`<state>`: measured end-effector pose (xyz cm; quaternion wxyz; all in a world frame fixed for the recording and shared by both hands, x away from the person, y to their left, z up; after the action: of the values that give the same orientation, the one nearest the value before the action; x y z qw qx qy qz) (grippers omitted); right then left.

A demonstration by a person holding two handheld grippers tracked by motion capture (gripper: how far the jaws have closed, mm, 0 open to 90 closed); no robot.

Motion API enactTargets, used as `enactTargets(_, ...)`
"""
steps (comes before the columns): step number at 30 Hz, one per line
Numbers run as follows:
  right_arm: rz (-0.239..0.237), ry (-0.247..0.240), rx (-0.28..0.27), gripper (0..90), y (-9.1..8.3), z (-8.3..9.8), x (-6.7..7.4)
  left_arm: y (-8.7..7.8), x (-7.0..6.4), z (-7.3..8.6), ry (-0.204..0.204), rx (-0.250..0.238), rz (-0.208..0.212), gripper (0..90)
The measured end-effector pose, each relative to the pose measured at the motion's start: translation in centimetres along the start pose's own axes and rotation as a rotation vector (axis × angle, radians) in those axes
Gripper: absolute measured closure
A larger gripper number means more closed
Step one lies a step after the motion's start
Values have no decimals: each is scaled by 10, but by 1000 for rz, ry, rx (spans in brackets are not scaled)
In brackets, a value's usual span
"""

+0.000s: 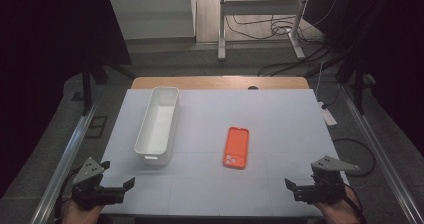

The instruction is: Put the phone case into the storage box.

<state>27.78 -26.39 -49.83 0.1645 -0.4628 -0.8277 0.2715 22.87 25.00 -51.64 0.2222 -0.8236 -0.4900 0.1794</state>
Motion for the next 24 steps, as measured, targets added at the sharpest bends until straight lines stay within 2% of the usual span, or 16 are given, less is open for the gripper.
enactTargets(7, 0, 8, 8, 0, 1, 0, 0, -1, 0, 0, -11, -2, 19, 0)
enactTargets(24, 3, 8, 26, 0, 3, 1, 0, 2, 1, 2, -23, 19, 28, 9)
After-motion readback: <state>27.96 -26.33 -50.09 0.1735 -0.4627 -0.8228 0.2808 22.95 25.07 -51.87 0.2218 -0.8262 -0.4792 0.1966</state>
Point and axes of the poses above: each handheld gripper's, and its own axes: y roughly forward along the jaws, z roughly out of its underside, x roughly to its left, the point moved 8 cm from there along y, roughly forward along the jaws, and after that the axes turned 6 degrees about -x, right-handed, at the moved point
